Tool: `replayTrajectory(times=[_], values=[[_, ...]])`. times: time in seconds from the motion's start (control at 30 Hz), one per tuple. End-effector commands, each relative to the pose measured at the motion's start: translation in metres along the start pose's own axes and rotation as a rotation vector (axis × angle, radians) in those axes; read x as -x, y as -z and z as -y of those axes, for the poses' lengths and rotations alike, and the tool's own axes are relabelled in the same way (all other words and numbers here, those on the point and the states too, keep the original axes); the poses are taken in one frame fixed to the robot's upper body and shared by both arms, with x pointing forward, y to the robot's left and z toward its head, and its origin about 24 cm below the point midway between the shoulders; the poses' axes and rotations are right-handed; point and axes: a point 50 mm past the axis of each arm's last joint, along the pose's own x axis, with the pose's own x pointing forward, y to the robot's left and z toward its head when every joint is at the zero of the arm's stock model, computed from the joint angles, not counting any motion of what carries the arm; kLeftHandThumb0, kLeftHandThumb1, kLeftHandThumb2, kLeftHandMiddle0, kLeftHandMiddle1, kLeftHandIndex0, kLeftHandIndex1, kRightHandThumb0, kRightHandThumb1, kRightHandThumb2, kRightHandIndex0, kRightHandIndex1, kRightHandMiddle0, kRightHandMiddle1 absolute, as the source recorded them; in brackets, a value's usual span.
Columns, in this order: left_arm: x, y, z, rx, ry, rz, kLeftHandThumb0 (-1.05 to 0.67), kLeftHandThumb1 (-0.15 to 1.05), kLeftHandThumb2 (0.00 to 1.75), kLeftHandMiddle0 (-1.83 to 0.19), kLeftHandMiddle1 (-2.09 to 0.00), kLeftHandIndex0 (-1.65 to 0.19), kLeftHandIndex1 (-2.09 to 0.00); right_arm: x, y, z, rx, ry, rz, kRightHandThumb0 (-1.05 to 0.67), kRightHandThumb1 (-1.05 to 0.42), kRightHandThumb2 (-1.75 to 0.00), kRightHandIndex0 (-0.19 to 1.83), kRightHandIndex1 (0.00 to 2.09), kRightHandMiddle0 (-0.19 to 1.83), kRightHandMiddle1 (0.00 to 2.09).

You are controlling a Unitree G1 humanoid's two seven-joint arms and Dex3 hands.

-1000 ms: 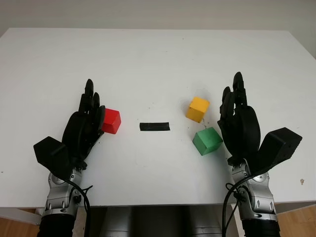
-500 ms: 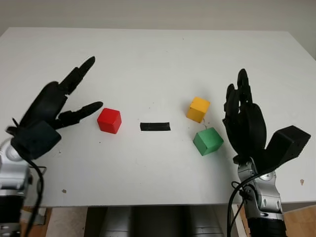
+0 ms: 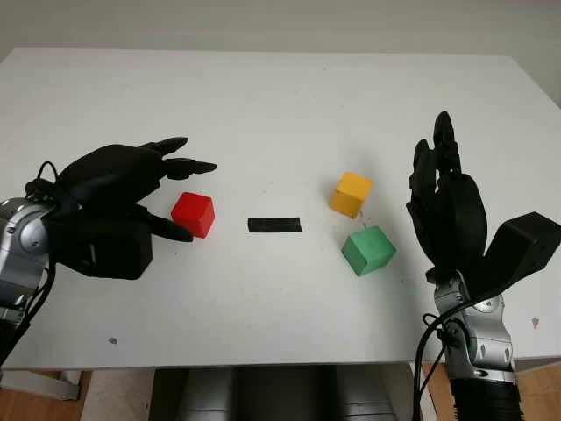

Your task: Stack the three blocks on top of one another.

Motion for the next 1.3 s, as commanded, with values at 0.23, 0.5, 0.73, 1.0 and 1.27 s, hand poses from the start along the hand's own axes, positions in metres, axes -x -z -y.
replayTrajectory(times=[0.23,0.5,0.73,1.0,1.27], values=[[-0.011,-0.010,-0.002,-0.153,-0.042,-0.008,-0.68,0.92,0.05,0.03,-0.05,-0.37,-0.07,0.004,-0.003,-0.001,0.011,0.007,0.012,-0.76,-1.05,-0.65,-0.19,0.00,-0.19,0.00],[-0.013,-0.009,-0.004,-0.186,-0.060,-0.018,-0.67,0.93,0.06,0.01,-0.06,-0.41,-0.09,0.005,-0.003,-0.004,-0.004,0.008,0.014,-0.75,-1.05,-0.65,-0.19,0.00,-0.19,0.00],[-0.014,-0.009,-0.004,-0.202,-0.080,-0.009,-0.65,0.93,0.06,-0.03,-0.07,-0.49,-0.14,0.004,-0.004,-0.005,0.004,0.011,0.020,-0.75,-1.05,-0.66,-0.19,0.00,-0.19,0.00],[-0.014,-0.009,-0.003,-0.198,-0.051,-0.009,-0.66,0.94,0.06,-0.05,-0.06,-0.51,-0.19,0.003,-0.005,-0.003,-0.010,0.023,0.026,-0.75,-1.05,-0.64,-0.19,0.00,-0.19,0.00],[-0.015,-0.009,0.001,-0.194,-0.011,-0.014,-0.67,0.94,0.06,-0.06,-0.06,-0.48,-0.22,0.004,-0.006,-0.003,-0.010,0.027,0.033,-0.76,-1.05,-0.64,-0.19,0.00,-0.19,0.00]])
